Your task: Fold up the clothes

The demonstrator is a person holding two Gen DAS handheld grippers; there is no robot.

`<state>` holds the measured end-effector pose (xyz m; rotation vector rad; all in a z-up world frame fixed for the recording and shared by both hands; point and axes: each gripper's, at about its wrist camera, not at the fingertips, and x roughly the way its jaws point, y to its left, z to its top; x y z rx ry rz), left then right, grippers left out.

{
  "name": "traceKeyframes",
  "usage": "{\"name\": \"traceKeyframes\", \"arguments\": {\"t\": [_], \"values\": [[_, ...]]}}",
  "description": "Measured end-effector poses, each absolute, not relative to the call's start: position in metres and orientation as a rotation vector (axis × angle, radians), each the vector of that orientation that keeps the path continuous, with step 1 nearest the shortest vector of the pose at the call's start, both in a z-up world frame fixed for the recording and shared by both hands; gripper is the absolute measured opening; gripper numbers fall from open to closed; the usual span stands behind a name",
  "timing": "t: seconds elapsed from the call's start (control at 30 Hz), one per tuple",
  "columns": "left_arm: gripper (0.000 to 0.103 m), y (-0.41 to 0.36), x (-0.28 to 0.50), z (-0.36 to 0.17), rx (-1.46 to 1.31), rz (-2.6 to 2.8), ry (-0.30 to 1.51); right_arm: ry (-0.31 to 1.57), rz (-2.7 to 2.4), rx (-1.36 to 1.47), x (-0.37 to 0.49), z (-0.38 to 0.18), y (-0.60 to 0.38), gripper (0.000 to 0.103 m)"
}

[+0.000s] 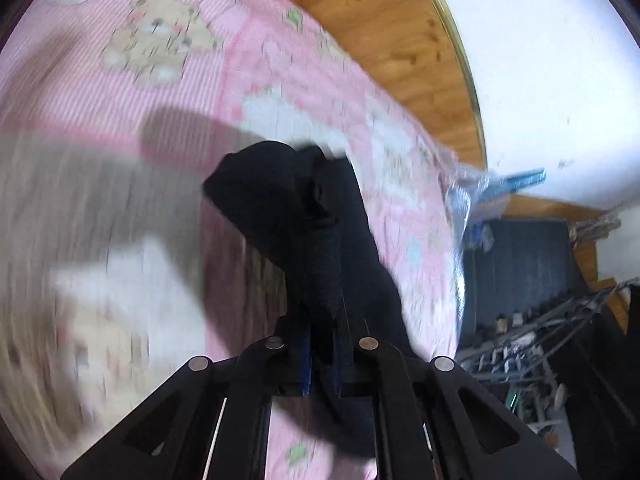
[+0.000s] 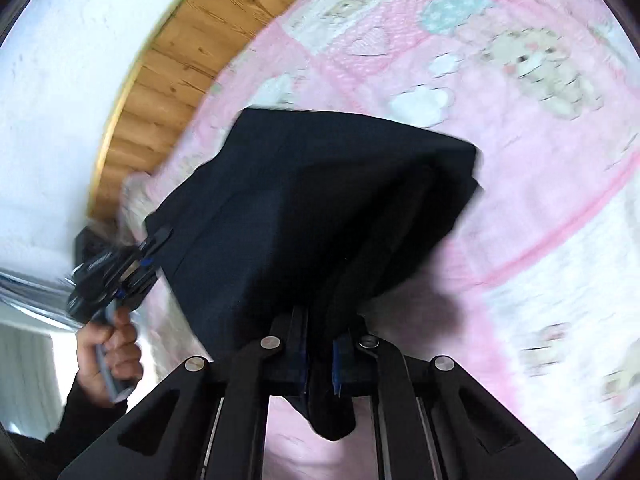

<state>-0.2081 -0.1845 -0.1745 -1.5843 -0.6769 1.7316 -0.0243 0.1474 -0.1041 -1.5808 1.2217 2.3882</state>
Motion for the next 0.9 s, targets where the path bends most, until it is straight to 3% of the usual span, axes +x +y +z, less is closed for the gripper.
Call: {"name": "traceKeyframes", "arguments": {"t": [0.07,0.17,0.23,0.3,0.4,0.53,0.6,0.9], "values": [[0.007,-0.191,-0.190,-0.200,-1.608,1.742,-0.708,1.261,2.327,-1.627,-0.019,-0.125,0.152,0.009],[0.008,-0.208,-0.179,-0.231,-1.585,1.741,-0.836,1.344,2.249,-1.610,-0.004,-0.144,0.149,0.028],[0.009,-0.216,-0.176,-0.239,-1.569,1.728,-0.860,1.378,2.215,-1.447,0.022,-0.131,0.146,0.037],[0.011,-0.221,-0.176,-0.239,-1.556,1.719,-0.854,1.474,2.195,-1.325,0.050,-0.119,0.138,0.056],[0.011,-0.228,-0.175,-0.237,-1.554,1.706,-0.848,1.688,2.177,-1.289,0.083,-0.120,0.112,0.064],[0.017,-0.223,-0.176,-0.238,-1.566,1.716,-0.816,1.725,2.128,-1.354,0.092,-0.159,0.078,0.067],[0.019,-0.222,-0.177,-0.239,-1.569,1.723,-0.810,1.691,2.137,-1.232,0.096,-0.169,0.081,0.067],[0.026,-0.226,-0.184,-0.234,-1.572,1.754,-0.795,1.959,2.134,-0.871,0.123,-0.179,0.094,0.071]]}}
